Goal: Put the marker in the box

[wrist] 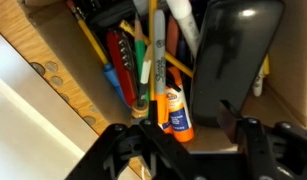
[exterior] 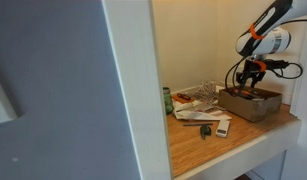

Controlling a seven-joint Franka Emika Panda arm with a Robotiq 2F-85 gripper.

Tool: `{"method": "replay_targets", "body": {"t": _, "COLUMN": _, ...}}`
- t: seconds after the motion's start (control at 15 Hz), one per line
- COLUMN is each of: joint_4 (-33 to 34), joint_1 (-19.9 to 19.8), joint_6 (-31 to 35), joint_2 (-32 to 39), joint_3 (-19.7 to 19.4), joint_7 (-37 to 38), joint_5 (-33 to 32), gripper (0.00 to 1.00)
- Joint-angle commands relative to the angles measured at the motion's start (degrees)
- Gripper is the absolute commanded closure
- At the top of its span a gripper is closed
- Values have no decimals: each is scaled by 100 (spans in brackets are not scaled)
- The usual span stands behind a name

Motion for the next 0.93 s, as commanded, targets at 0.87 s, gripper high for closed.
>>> {"method": "replay_targets", "body": {"t": 0.87, "joint_4": -2023, "joint_1": 107, "joint_6": -1361, "joint_2": -2541, "joint_3": 775, "joint_7": -1958, "joint_5": 747, "gripper": 0}}
